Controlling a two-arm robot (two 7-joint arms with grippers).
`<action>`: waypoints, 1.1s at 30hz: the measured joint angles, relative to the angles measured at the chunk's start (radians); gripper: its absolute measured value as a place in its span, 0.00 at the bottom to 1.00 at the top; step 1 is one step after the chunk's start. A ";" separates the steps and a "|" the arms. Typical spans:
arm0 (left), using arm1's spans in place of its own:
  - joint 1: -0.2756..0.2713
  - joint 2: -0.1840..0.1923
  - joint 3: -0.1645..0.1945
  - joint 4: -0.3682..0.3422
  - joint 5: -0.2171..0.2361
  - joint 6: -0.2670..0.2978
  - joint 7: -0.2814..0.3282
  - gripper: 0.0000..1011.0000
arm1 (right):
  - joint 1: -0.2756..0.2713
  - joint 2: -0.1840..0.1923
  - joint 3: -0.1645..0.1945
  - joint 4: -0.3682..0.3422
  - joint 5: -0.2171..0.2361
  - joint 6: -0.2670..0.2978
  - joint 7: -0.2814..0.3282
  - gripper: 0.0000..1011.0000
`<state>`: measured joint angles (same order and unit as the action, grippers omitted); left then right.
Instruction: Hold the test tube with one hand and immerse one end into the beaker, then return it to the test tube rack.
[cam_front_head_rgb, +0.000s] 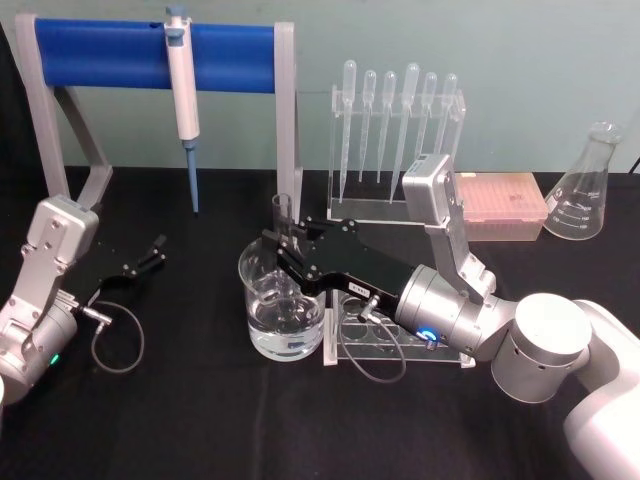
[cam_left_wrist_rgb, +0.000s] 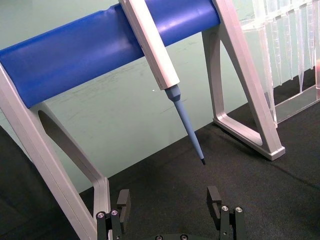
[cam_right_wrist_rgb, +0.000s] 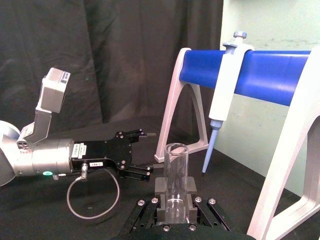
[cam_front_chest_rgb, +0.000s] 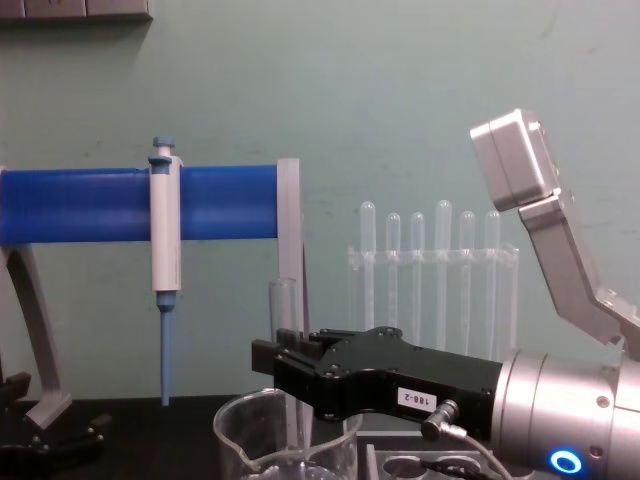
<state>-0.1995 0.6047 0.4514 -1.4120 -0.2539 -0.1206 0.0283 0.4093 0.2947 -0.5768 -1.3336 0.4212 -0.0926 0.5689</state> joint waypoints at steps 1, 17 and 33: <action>0.000 0.000 0.000 0.000 0.000 0.000 0.000 0.99 | 0.000 0.000 0.000 0.000 0.000 0.000 0.000 0.22; 0.000 0.000 0.000 0.000 0.000 0.000 0.000 0.99 | 0.000 0.000 0.000 0.000 0.000 0.000 0.000 0.22; 0.000 0.000 0.000 0.000 0.000 0.000 0.000 0.99 | 0.000 0.000 0.000 0.000 0.000 0.000 0.000 0.22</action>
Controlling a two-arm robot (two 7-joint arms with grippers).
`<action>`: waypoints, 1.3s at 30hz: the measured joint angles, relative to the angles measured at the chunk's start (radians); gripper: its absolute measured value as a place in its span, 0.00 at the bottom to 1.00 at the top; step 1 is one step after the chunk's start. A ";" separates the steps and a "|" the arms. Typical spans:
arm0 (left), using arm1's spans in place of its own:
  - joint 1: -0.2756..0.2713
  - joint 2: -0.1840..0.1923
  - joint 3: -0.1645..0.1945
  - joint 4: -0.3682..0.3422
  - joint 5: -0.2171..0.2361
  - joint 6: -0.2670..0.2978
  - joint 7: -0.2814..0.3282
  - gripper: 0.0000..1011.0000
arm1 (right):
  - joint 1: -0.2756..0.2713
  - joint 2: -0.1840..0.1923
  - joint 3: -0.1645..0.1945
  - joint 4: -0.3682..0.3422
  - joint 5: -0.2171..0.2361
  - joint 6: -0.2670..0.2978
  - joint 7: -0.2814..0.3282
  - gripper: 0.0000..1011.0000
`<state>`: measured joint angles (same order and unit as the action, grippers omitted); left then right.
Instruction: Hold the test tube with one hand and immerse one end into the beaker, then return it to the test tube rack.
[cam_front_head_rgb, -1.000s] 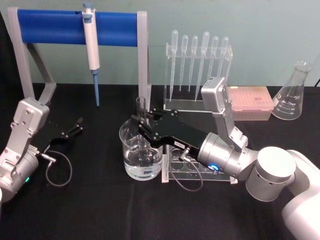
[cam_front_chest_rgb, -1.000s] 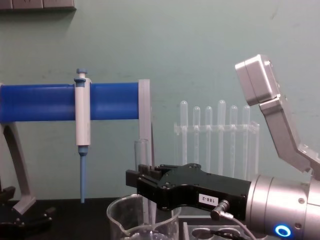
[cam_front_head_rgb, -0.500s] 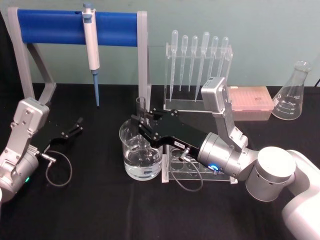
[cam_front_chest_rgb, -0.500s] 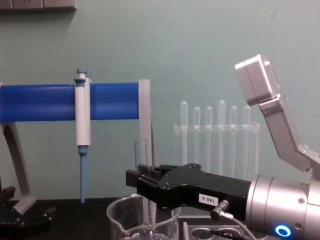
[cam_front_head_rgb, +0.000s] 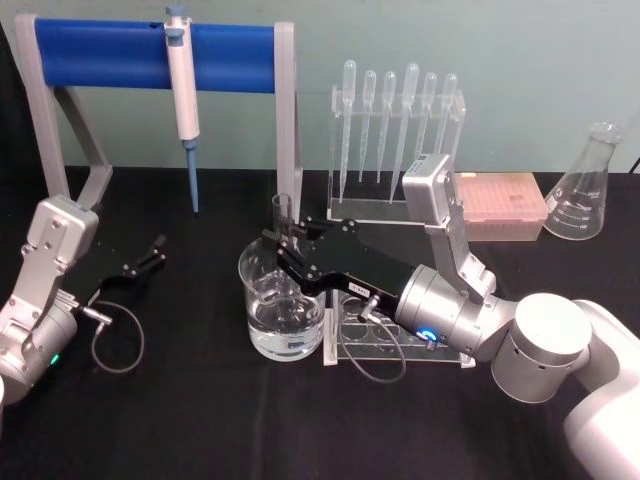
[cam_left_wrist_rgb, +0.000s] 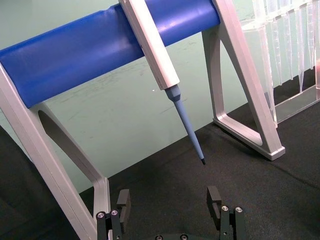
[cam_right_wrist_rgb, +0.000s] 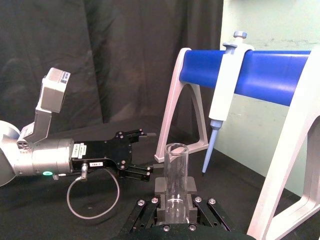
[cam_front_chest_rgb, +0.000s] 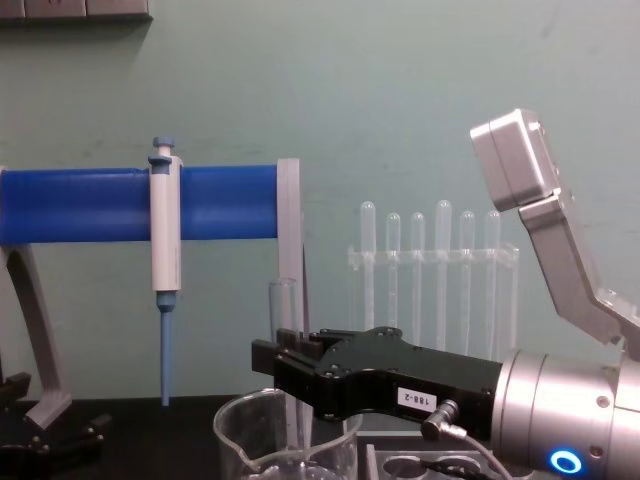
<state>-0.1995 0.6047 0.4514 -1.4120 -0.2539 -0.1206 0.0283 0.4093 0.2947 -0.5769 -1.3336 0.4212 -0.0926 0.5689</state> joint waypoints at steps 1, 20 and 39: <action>0.000 0.000 0.000 0.000 0.000 0.000 0.000 0.99 | 0.000 0.000 0.000 0.000 0.000 0.000 0.000 0.22; 0.000 0.000 0.000 0.000 0.000 0.000 0.000 0.99 | 0.003 0.065 0.046 -0.229 0.030 0.081 -0.001 0.22; 0.000 0.000 0.000 0.000 0.000 0.000 0.000 0.99 | -0.182 0.262 0.201 -0.507 0.120 0.131 -0.112 0.22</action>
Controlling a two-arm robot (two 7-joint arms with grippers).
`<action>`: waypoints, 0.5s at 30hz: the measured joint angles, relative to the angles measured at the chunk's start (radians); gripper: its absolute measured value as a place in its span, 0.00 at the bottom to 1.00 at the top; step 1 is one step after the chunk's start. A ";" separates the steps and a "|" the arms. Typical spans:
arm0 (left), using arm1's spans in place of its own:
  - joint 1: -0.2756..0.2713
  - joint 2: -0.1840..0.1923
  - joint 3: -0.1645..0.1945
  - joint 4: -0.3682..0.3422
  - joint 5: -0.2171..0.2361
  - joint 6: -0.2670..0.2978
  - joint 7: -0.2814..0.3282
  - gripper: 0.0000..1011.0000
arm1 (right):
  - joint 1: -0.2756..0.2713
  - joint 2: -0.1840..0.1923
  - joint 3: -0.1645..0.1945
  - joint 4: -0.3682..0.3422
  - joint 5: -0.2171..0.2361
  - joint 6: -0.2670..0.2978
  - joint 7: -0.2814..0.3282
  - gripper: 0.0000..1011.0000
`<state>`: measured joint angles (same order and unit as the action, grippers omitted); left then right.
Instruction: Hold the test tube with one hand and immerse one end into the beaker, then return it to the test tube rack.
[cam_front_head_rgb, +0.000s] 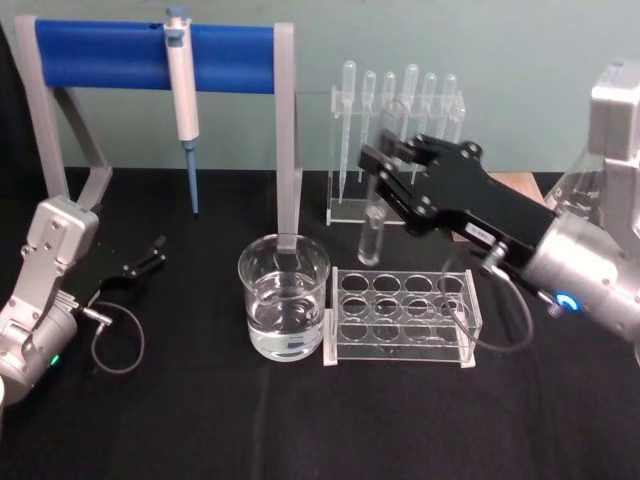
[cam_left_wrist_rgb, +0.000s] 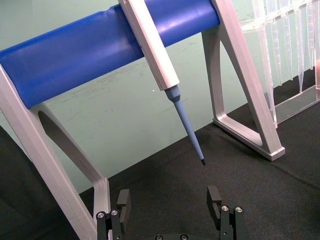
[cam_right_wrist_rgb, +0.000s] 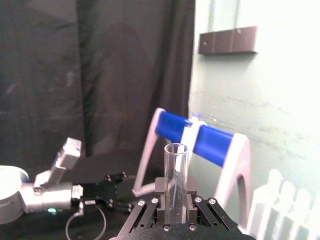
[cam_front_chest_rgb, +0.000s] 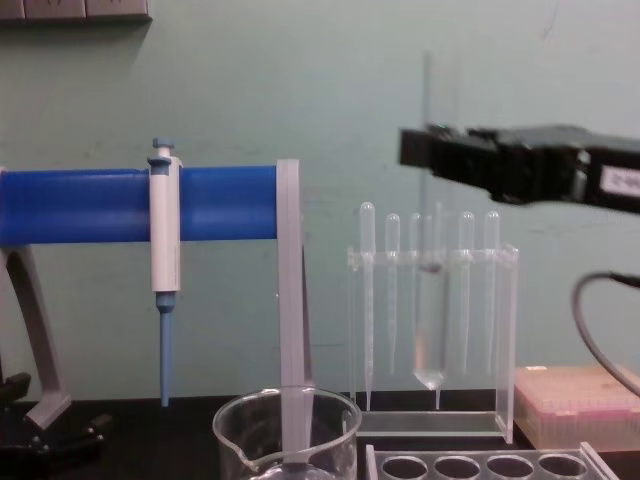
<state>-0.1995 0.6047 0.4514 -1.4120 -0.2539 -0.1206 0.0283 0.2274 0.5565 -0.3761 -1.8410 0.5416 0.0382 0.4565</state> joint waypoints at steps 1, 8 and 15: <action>0.000 0.000 0.000 0.000 0.000 0.000 0.000 0.99 | -0.012 0.003 0.005 0.001 0.001 -0.006 -0.002 0.22; 0.000 0.000 0.000 0.000 0.000 0.000 0.000 0.99 | -0.070 0.006 0.024 0.045 -0.003 -0.057 -0.006 0.22; 0.000 0.000 0.000 0.000 0.000 0.000 0.000 0.99 | -0.081 -0.016 0.021 0.095 -0.029 -0.080 -0.001 0.22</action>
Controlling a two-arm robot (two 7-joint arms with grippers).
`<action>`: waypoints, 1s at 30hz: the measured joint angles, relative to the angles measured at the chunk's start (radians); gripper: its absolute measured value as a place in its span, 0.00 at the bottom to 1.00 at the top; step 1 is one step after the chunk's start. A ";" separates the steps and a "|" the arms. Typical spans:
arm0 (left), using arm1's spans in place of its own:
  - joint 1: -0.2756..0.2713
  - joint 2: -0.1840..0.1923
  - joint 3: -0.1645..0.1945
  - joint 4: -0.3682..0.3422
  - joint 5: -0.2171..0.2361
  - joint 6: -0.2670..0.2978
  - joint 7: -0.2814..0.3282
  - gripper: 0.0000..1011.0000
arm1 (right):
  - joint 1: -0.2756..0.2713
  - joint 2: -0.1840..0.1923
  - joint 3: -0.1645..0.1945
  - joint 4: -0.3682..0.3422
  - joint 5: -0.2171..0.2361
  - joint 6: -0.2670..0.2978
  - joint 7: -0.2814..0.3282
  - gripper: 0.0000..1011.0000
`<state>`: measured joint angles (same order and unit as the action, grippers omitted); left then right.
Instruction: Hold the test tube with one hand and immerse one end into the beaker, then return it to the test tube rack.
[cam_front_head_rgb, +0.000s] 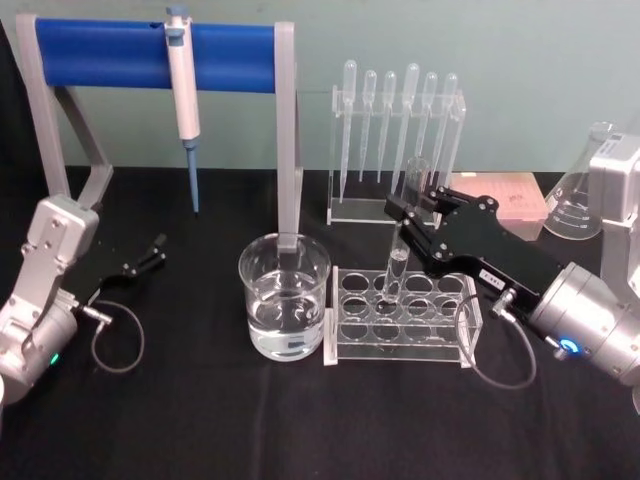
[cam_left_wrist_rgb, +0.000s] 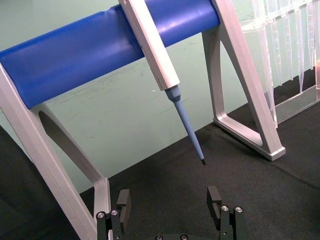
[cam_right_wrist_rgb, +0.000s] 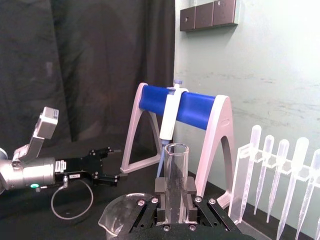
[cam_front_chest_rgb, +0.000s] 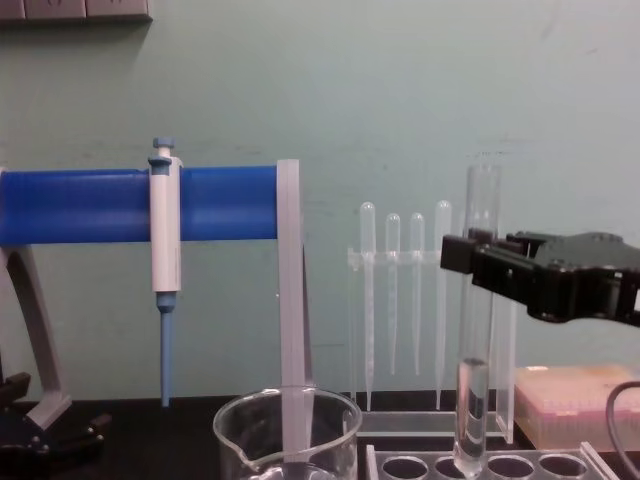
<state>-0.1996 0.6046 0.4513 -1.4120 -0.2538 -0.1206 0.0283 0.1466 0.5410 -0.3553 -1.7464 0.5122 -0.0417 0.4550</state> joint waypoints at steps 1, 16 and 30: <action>0.000 0.000 0.000 0.000 0.000 0.000 0.000 0.99 | 0.000 -0.002 0.000 0.004 -0.002 -0.002 0.001 0.22; 0.000 0.000 0.000 0.000 0.000 0.000 0.000 0.99 | 0.021 -0.025 -0.024 0.075 -0.041 -0.010 0.035 0.22; 0.000 0.000 0.000 0.000 0.000 0.000 0.000 0.99 | 0.057 -0.032 -0.051 0.131 -0.072 0.006 0.063 0.22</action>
<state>-0.1995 0.6047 0.4514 -1.4120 -0.2539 -0.1205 0.0283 0.2034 0.5090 -0.4064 -1.6153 0.4403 -0.0355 0.5179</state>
